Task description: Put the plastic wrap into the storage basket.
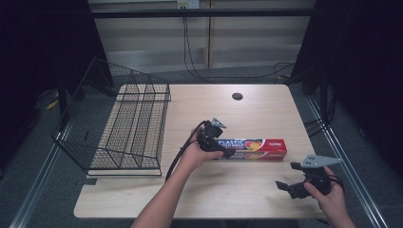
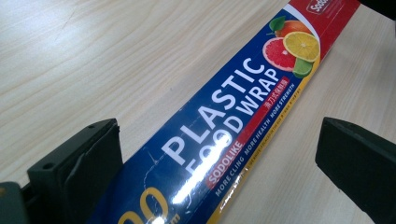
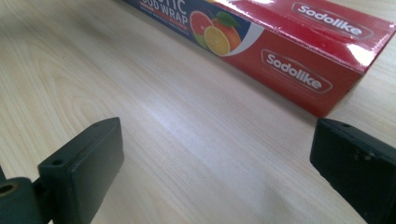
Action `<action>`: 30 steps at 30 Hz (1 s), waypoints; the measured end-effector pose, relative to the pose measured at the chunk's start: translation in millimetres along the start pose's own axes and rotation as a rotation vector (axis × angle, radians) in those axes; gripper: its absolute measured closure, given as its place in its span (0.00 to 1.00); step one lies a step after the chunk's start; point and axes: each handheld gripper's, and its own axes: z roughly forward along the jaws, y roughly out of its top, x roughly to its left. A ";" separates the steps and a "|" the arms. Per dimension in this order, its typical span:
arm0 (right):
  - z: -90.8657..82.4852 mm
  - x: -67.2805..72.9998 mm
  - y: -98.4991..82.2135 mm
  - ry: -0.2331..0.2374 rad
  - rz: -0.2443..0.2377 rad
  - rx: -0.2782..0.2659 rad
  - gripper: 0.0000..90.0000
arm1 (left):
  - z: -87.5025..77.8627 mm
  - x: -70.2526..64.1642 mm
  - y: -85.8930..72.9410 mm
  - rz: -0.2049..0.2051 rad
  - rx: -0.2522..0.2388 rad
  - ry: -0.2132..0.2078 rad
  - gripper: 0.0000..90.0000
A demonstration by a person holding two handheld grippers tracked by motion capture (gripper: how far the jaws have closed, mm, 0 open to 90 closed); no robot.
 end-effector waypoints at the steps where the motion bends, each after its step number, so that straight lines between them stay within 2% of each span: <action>1: -0.9 -0.2 -0.9 -0.001 0.001 0.001 0.03 | 0.6 0.5 0.6 -0.006 0.002 -0.013 0.01; 3: -2.5 -0.5 -2.3 -0.005 0.005 -0.001 0.03 | 2.5 0.4 0.6 -0.015 -0.010 -0.014 0.01; 4: -3.4 -0.5 -2.9 -0.006 0.007 -0.001 0.03 | 4.1 1.6 0.8 -0.005 0.010 -0.019 0.01; 6: -4.0 -0.2 -3.5 -0.006 0.009 -0.002 0.03 | 6.2 1.3 0.4 -0.011 0.006 -0.012 0.01; 9: -6.1 0.4 -5.5 -0.009 0.010 0.001 0.03 | 9.0 4.1 1.1 0.019 0.042 -0.022 0.01; 10: -6.4 0.2 -6.0 -0.010 0.010 -0.001 0.03 | 11.7 2.2 0.5 -0.008 0.023 -0.016 0.01; 11: -6.9 0.4 -6.4 -0.011 0.016 0.001 0.03 | 12.9 2.7 0.5 -0.010 0.020 -0.028 0.01; 12: -7.4 0.0 -7.0 -0.011 0.017 0.000 0.03 | 13.6 2.8 0.5 -0.008 0.025 -0.027 0.01; 13: -7.8 -0.6 -7.4 -0.008 0.018 0.000 0.03 | 13.5 4.8 0.9 0.018 0.045 -0.031 0.01; 14: -7.8 -0.6 -7.4 -0.008 0.018 0.000 0.03 | 13.5 4.8 0.9 0.018 0.045 -0.031 0.01; 15: -8.0 -0.9 -7.9 -0.013 0.027 -0.003 0.03 | 15.5 3.5 0.8 -0.008 0.025 -0.034 0.01; 18: -8.6 -2.3 -8.4 -0.012 0.026 -0.004 0.03 | 17.9 4.6 1.4 -0.008 0.038 -0.038 0.01; 21: -8.7 -2.7 -8.5 -0.008 0.029 0.000 0.03 | 19.1 4.4 1.2 0.013 0.055 -0.034 0.01; 22: -8.5 -2.7 -8.6 -0.010 0.028 -0.001 0.03 | 20.9 4.0 0.9 0.005 0.042 -0.035 0.01; 25: -8.2 -2.5 -8.3 -0.011 0.029 -0.001 0.03 | 22.3 4.9 0.8 0.003 0.044 -0.037 0.01; 26: -8.2 -2.3 -8.2 -0.011 0.030 0.000 0.03 | 21.1 6.8 1.4 0.038 0.076 -0.034 0.01; 27: -8.2 -2.2 -8.1 -0.014 0.029 -0.003 0.03 | 21.8 6.3 1.1 0.044 0.080 -0.029 0.01; 29: -8.7 -2.2 -7.9 -0.012 0.029 -0.005 0.03 | 23.0 5.4 1.7 0.039 0.088 -0.018 0.01; 30: -8.7 -2.4 -8.1 -0.011 0.028 -0.005 0.03 | 24.1 3.9 2.1 0.013 0.079 -0.014 0.01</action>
